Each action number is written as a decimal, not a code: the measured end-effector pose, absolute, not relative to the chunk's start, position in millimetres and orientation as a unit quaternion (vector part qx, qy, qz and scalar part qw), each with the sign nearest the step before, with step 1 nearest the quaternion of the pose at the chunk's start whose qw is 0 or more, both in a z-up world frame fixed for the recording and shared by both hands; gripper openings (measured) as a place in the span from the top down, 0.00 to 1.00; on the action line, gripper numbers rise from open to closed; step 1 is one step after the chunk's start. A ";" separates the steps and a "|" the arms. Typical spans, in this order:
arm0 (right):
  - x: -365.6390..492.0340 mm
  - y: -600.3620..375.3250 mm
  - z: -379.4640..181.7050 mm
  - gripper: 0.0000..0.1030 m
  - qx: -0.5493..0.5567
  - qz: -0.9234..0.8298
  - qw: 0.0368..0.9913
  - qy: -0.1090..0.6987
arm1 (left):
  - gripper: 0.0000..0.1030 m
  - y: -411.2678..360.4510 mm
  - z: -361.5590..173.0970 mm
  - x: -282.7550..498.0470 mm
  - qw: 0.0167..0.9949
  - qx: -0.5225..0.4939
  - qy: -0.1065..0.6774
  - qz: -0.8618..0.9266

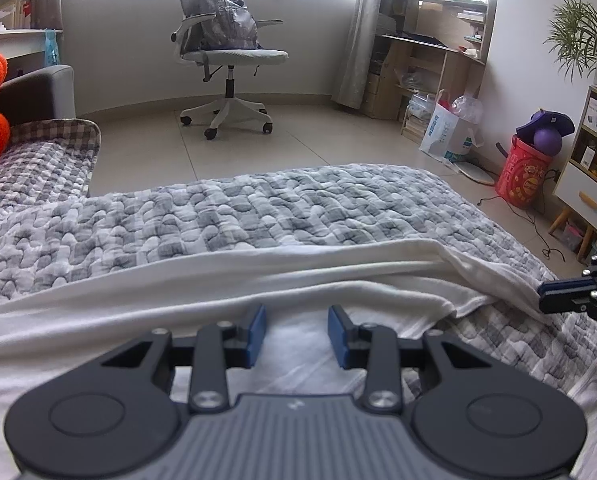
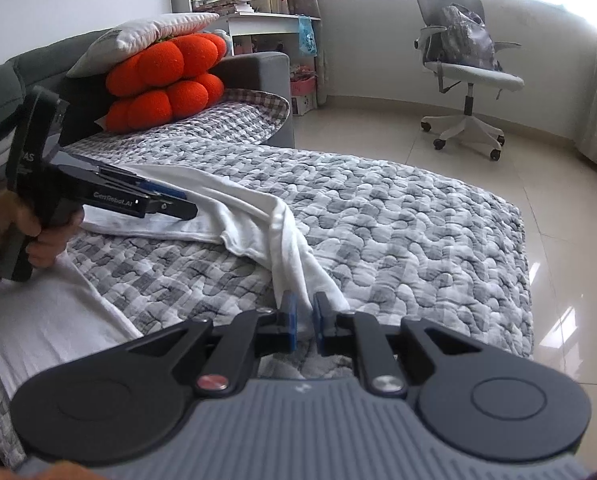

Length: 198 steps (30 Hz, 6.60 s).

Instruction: Fold clothes

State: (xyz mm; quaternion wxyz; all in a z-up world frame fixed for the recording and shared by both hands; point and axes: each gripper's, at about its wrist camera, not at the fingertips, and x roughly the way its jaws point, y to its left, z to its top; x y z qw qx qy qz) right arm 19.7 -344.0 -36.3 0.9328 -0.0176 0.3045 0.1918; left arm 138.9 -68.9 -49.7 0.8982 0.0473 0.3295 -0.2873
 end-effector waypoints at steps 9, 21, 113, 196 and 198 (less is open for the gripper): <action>24.5 -335.9 -36.2 0.76 -0.035 0.195 0.931 0.306 | 0.65 -69.6 -50.2 138.2 0.898 0.048 0.329 -0.287; 18.7 -311.6 -41.0 0.95 -0.114 0.179 0.935 0.284 | 0.65 -68.8 -50.4 138.9 0.898 0.045 0.329 -0.288; 123.7 -432.8 -40.5 0.75 0.163 0.081 0.935 0.305 | 0.86 -156.0 -27.3 224.3 0.874 0.066 0.340 -0.341; 131.5 -282.3 -1.1 0.58 0.048 0.134 0.942 0.304 | 0.43 -1.7 8.1 203.9 0.937 0.051 0.267 -0.220; 135.4 -268.2 -2.1 0.58 0.037 0.146 0.940 0.306 | 0.43 16.2 6.6 201.0 0.939 0.057 0.267 -0.209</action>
